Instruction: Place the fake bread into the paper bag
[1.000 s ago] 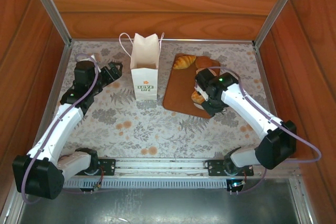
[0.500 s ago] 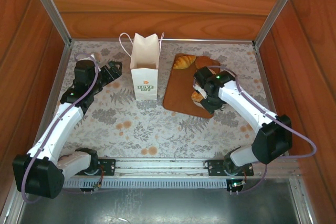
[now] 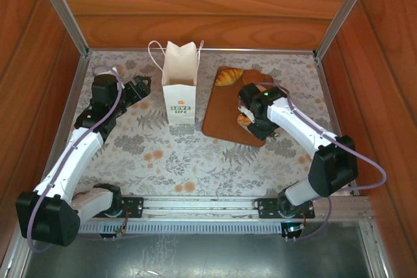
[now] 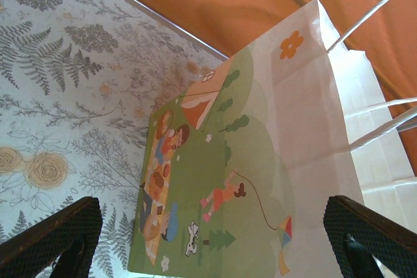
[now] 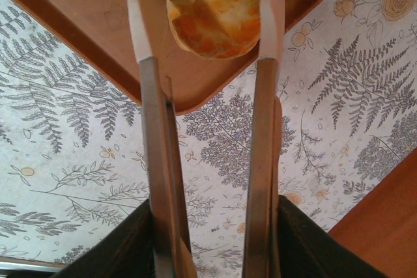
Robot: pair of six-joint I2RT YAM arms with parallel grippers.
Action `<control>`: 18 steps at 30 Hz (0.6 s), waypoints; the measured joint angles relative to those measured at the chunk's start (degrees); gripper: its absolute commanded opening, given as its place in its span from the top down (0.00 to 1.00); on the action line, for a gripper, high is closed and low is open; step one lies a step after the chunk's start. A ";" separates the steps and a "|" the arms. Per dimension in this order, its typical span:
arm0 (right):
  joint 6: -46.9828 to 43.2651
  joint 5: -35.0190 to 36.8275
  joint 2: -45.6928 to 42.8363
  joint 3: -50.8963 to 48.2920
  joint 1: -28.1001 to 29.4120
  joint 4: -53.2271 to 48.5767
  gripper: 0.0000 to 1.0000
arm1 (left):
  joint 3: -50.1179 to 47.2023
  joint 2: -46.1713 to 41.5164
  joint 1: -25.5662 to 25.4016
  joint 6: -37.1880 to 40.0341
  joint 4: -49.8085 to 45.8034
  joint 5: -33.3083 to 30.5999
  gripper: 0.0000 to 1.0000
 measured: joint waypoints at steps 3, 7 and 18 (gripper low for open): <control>0.07 0.02 0.00 0.11 0.00 0.02 0.64 | 0.00 0.00 0.00 0.00 0.00 0.02 0.07; 0.15 -0.15 -0.52 0.20 0.00 0.26 0.72 | 0.00 0.00 0.00 0.00 -0.04 -0.02 0.07; 0.17 -2.67 -7.41 0.20 0.00 1.53 0.78 | 0.00 0.00 0.04 -0.04 -0.07 0.00 0.07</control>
